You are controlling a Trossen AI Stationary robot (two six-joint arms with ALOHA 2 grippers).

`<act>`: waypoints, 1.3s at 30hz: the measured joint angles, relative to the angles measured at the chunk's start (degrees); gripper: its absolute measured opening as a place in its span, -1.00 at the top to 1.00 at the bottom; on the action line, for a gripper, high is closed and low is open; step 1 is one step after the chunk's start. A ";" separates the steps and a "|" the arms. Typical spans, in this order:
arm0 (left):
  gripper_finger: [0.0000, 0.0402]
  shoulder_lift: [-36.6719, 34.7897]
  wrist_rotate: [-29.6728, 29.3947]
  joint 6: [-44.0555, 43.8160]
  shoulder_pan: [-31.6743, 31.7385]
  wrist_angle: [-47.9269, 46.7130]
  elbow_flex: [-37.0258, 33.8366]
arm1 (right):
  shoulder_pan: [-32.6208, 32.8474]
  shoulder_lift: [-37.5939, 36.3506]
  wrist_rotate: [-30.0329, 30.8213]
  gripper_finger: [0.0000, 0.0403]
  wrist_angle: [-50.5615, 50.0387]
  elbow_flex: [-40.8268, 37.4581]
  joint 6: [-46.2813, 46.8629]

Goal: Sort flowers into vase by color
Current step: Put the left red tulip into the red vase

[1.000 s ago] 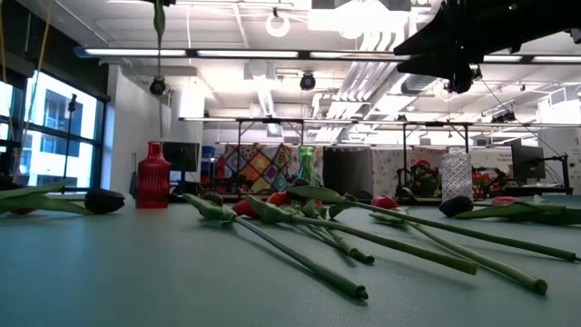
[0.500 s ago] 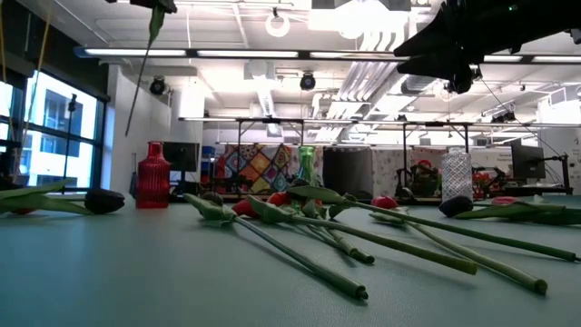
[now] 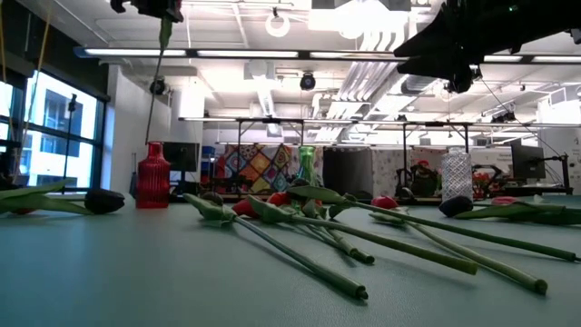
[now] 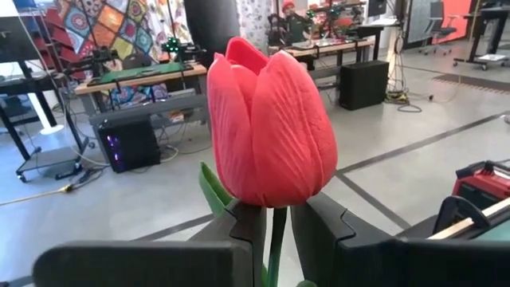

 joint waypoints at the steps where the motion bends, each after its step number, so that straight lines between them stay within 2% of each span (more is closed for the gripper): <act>1: 0.78 0.15 0.01 0.00 0.00 0.14 0.00 | 0.00 0.00 0.02 0.21 -0.36 0.01 0.02; 20: 0.78 -0.31 0.05 0.22 0.00 2.49 -0.02 | 0.00 0.00 0.32 0.21 -1.88 0.01 0.02; 39: 0.78 -1.80 2.72 -2.44 -0.24 1.49 0.00 | 0.00 0.00 0.36 0.21 -1.81 0.01 0.35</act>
